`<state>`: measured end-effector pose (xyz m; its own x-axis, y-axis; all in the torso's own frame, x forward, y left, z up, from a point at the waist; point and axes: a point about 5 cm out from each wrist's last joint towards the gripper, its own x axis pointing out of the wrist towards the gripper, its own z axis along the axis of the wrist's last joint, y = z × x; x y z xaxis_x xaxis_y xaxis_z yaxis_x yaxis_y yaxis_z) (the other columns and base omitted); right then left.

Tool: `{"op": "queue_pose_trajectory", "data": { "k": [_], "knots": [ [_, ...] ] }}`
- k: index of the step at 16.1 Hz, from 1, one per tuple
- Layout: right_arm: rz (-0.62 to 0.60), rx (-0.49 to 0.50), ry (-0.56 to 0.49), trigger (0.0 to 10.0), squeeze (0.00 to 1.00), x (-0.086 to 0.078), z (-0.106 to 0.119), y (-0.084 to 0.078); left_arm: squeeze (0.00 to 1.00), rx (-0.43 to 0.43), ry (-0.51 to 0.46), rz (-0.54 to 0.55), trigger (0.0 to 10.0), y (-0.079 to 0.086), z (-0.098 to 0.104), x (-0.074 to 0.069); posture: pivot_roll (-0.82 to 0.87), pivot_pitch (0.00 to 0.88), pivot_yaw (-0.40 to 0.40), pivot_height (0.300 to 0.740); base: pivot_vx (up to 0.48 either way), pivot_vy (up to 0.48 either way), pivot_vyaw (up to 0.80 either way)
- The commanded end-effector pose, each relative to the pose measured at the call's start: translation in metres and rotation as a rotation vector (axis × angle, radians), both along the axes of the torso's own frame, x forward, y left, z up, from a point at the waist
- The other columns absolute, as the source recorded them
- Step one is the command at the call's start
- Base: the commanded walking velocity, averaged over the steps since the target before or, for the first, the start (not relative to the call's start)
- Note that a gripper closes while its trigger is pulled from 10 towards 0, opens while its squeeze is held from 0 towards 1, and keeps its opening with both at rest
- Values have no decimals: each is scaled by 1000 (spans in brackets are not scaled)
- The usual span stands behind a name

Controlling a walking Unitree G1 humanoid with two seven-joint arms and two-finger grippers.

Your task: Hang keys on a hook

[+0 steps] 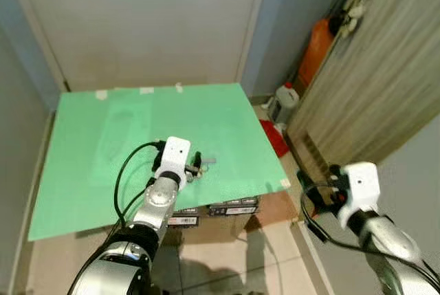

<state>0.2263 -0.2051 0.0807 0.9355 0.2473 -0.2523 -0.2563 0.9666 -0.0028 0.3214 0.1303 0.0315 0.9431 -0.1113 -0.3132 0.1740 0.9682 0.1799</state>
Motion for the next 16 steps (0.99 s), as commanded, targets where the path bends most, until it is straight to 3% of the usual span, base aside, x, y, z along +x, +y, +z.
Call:
{"op": "queue_pose_trajectory", "data": {
  "k": [1,3,6,16],
  "knots": [
    [-23,-18,7,10000,0,-7,6,-11,0,-24,33,2,10000,-3,-6,-4,-222,123,-136,740,0,0,0],
    [-20,-26,19,10000,0,-13,7,-13,0,-61,58,15,10000,-4,-10,-6,-237,135,-139,740,0,0,0],
    [-19,-35,33,10000,0,-21,11,-16,0,-29,75,10,10000,-2,-16,-11,-253,152,-147,740,0,0,0],
    [-36,-47,93,10000,0,-44,13,-20,0,18,95,-9,10000,12,-14,-6,-286,181,-144,740,0,0,0]
  ]
}}
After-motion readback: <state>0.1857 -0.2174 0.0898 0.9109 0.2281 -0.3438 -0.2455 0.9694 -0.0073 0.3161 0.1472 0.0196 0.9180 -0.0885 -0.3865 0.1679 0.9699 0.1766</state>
